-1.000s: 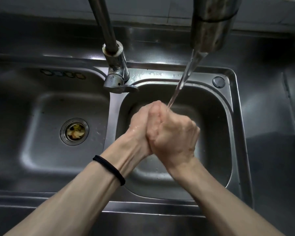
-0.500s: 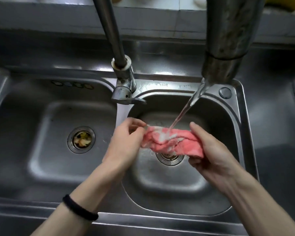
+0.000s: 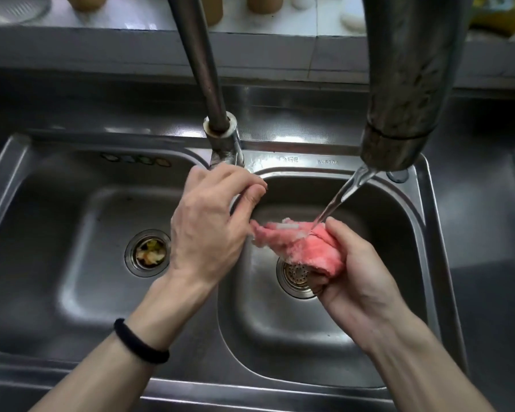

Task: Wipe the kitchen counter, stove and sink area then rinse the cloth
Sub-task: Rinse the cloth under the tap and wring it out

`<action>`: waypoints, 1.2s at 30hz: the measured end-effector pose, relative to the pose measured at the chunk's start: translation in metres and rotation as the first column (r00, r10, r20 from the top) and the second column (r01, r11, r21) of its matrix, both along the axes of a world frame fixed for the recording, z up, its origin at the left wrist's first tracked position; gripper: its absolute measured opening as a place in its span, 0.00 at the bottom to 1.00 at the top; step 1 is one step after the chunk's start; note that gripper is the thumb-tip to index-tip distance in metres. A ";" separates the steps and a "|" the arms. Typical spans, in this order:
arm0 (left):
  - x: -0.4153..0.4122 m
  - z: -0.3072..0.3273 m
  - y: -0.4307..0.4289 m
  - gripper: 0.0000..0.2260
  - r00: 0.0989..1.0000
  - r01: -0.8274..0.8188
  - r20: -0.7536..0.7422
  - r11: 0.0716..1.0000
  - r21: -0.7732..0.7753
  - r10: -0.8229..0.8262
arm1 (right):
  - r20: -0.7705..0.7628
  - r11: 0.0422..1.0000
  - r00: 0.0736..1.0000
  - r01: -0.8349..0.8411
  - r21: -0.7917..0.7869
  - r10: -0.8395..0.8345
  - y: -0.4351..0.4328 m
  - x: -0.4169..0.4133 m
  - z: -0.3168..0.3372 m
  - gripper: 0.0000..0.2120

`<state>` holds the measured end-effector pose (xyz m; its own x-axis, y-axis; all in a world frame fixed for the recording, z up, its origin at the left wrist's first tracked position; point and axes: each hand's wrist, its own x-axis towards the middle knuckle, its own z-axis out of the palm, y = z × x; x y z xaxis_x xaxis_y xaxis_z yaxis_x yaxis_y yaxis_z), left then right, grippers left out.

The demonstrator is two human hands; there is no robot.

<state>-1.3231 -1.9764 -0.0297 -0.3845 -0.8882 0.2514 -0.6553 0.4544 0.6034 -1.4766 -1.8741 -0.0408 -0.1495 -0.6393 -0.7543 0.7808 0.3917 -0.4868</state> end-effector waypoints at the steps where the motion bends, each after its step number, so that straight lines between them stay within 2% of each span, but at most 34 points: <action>1: -0.001 -0.001 -0.001 0.09 1.000 0.000 0.003 1.000 0.000 0.000 | 0.000 1.000 1.000 0.023 0.010 -0.023 -0.001 0.001 0.000 0.21; 10: -0.016 -0.002 -0.002 0.10 0.996 -0.042 0.073 0.993 -0.113 0.051 | -0.018 0.996 0.997 0.081 0.039 -0.081 -0.003 0.008 0.000 0.10; 15: -0.022 0.004 -0.004 0.10 0.992 -0.064 0.097 0.989 -0.131 0.077 | -0.023 0.997 0.997 0.077 0.016 -0.076 -0.003 0.009 0.001 0.13; 22: -0.039 0.010 -0.008 0.09 0.987 -0.111 0.106 0.991 -0.072 0.119 | -0.056 0.998 0.997 0.059 0.025 -0.058 -0.008 0.011 0.006 0.18; 25: -0.033 0.011 -0.005 0.06 0.997 -0.077 -0.022 0.997 -0.004 0.076 | -0.081 0.998 0.995 0.055 0.011 -0.053 -0.006 0.010 0.008 0.12; 27: -0.028 0.015 -0.001 0.03 0.990 -0.066 -0.128 0.997 -0.034 0.061 | -0.094 0.999 0.995 0.038 -0.002 -0.038 -0.003 0.010 0.009 0.10; 30: -0.019 0.011 0.018 0.07 0.970 -0.009 -0.243 0.998 -0.068 -0.008 | -0.116 1.000 0.993 0.018 -0.010 -0.019 0.002 0.011 0.011 0.11; 32: -0.016 0.001 0.039 0.08 0.955 0.062 -0.296 0.995 0.080 -0.036 | -0.172 1.000 0.985 -0.025 -0.014 0.022 0.007 0.013 0.013 0.12; 34: -0.019 -0.012 0.057 0.08 0.957 0.049 -0.282 0.928 0.369 0.062 | -0.280 0.994 0.954 -0.112 -0.006 0.106 0.013 0.015 0.016 0.08; 35: -0.022 -0.022 0.061 0.08 0.948 0.011 -0.271 0.832 0.555 0.168 | -0.334 0.988 0.932 -0.153 -0.003 0.143 0.016 0.016 0.018 0.07; 36: -0.026 -0.031 0.062 0.08 0.912 -0.006 -0.268 0.662 0.750 0.311 | -0.379 0.982 0.910 -0.187 -0.009 0.169 0.019 0.018 0.020 0.07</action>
